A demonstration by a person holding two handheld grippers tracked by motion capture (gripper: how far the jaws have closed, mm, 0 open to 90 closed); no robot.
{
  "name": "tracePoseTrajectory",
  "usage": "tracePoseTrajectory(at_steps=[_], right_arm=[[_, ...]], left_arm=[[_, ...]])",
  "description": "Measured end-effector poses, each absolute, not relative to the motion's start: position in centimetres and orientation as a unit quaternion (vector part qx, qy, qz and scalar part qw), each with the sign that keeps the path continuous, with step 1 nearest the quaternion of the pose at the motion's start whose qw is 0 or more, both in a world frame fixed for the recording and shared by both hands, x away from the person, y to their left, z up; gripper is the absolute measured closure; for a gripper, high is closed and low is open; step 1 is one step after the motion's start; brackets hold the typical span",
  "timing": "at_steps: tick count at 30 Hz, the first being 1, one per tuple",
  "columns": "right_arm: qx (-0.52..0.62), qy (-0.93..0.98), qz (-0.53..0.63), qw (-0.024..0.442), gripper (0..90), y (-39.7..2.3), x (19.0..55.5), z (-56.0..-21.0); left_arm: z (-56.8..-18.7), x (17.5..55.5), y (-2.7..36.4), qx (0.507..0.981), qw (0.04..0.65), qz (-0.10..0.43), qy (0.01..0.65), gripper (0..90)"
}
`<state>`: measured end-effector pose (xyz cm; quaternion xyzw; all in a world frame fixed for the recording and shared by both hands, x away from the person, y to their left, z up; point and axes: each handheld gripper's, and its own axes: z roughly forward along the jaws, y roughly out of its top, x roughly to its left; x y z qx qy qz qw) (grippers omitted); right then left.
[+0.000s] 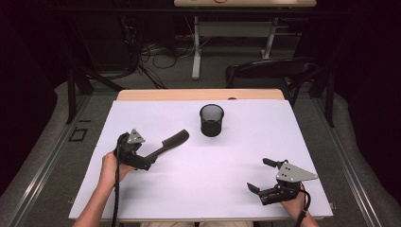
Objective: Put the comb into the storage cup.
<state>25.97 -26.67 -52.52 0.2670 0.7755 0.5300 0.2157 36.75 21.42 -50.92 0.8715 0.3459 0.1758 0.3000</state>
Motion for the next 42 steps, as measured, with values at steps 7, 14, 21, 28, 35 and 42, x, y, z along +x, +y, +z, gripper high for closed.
tracePoseTrajectory(at_steps=[7, 14, 21, 28, 35, 42], right_arm=[[0.267, 0.776, 0.53, 0.215, 0.0, -26.6, 26.0, -52.5], [0.27, 0.775, 0.531, 0.212, 0.0, -26.6, 26.0, -52.6], [0.269, 0.775, 0.53, 0.214, 0.0, -26.6, 26.0, -52.6], [0.268, 0.775, 0.531, 0.213, 0.0, -26.6, 26.1, -52.6], [0.268, 0.778, 0.528, 0.21, 0.0, -26.5, 26.1, -52.7], [0.269, 0.779, 0.526, 0.209, 0.0, -26.5, 26.1, -52.7]], left_arm=[[-50.8, 36.7, 20.6, 0.882, 0.291, 0.172, 0.329, 0.1], [-50.6, 36.8, 20.0, 0.89, 0.281, 0.166, 0.318, 0.1], [-50.6, 37.2, 19.4, 0.9, 0.269, 0.152, 0.309, 0.0], [-50.7, 37.8, 19.1, 0.907, 0.254, 0.142, 0.304, 0.0], [-50.8, 38.6, 18.7, 0.913, 0.24, 0.133, 0.302, 0.3], [-51.0, 39.5, 18.2, 0.92, 0.22, 0.119, 0.301, 8.2]])
